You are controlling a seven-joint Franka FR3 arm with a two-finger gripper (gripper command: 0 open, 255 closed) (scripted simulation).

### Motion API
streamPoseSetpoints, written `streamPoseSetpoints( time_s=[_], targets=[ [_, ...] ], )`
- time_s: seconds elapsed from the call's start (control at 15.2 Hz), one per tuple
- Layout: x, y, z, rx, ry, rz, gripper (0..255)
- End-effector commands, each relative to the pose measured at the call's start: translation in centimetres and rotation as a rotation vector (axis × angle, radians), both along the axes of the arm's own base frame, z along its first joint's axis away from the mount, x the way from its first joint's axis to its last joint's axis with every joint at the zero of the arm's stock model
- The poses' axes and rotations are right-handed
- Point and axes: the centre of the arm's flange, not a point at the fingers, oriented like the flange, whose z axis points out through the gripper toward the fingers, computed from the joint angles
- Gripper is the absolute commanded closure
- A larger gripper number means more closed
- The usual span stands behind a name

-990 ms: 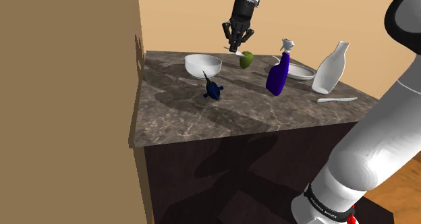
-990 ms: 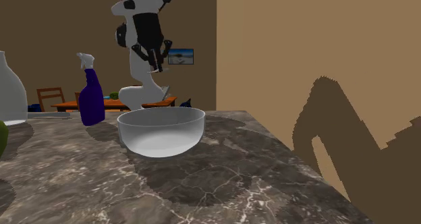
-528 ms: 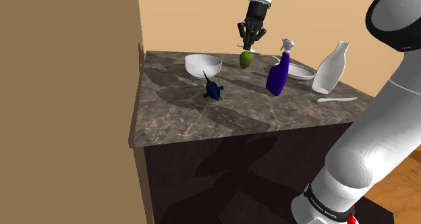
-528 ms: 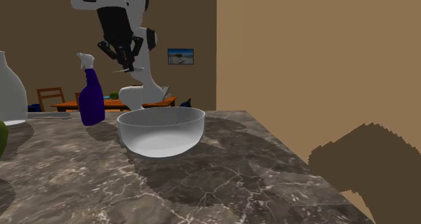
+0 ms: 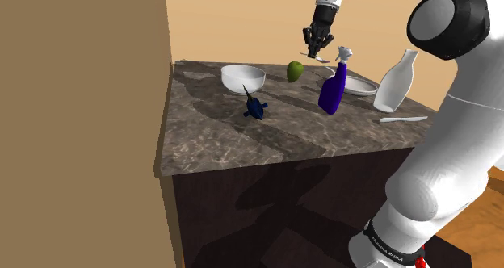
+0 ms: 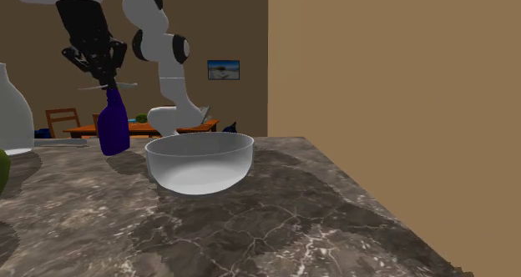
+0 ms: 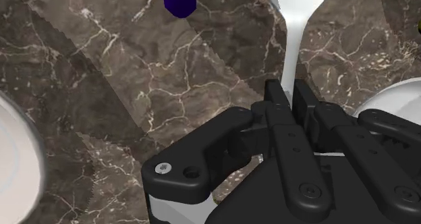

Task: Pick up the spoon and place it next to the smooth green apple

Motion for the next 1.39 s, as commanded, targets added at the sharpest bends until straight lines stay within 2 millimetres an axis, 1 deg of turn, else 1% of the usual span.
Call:
streamPoseSetpoints(
  time_s=[0.0, 0.2, 0.26, 1.32],
  targets=[
    [-0.3, -2.5, 0.0, 0.000, 0.000, 0.001, 255],
    [-0.8, -6.4, 0.0, 0.000, 0.000, 0.001, 255],
    [-1.0, -8.1, 0.0, 0.000, 0.000, 0.001, 255],
    [-1.0, -8.1, -8.4, 0.000, 0.000, 0.001, 255]
  ],
)
